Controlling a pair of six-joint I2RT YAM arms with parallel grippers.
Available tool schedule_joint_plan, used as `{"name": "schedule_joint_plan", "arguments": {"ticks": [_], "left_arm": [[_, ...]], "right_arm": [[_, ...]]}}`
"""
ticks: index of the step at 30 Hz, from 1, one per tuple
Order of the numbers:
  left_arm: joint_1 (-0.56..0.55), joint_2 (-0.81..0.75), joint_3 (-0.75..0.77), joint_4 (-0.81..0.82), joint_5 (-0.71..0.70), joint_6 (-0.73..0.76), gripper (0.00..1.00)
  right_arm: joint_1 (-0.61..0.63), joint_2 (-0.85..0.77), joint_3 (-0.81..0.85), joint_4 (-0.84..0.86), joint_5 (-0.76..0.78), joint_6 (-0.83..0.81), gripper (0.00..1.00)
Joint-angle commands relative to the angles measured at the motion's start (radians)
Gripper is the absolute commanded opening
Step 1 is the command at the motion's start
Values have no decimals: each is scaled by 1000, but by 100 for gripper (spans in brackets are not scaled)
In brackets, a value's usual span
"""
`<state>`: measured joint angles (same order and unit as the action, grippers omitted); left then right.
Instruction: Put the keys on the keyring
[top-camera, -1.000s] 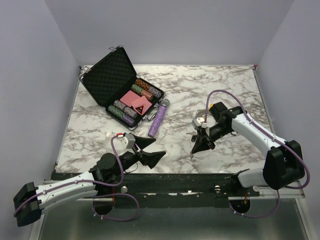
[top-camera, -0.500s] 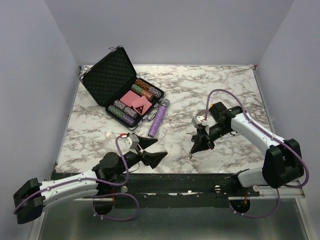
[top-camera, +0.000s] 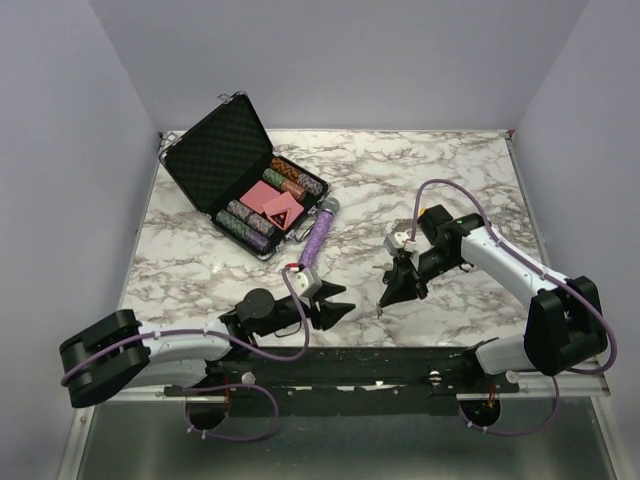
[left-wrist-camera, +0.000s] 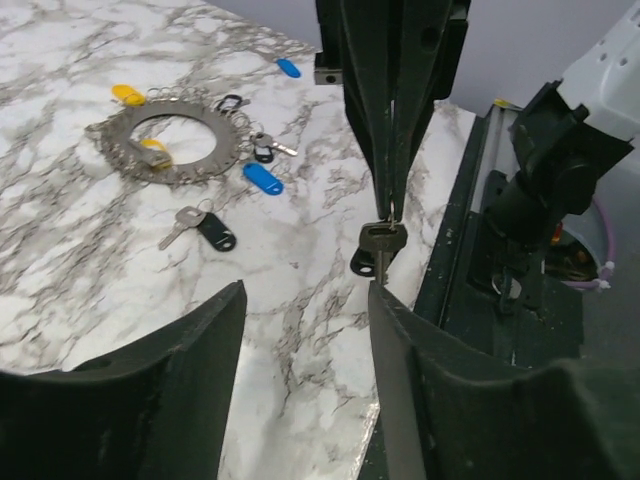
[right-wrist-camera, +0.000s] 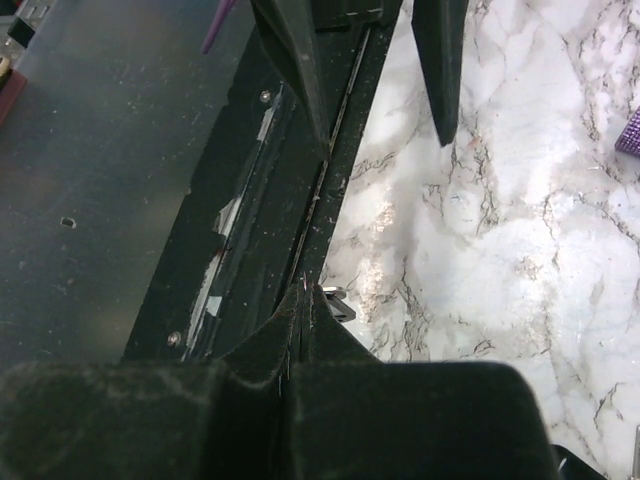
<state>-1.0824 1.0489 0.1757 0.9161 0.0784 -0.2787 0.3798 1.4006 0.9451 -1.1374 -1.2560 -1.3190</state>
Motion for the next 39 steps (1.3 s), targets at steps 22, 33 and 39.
{"name": "schedule_joint_plan", "arguments": {"ticks": [22,33,39], "left_arm": [[-66,292,160,179,187,154,41],[-71,341,189,150,156,157,36],[-76,355,199,148,155,156,35]], "right_arm": [[4,6,-16,-32,-42,-94,3],[4,6,-17,-28,-42,-91,3],[5,8,-19,-27,-42,-89,3]]}}
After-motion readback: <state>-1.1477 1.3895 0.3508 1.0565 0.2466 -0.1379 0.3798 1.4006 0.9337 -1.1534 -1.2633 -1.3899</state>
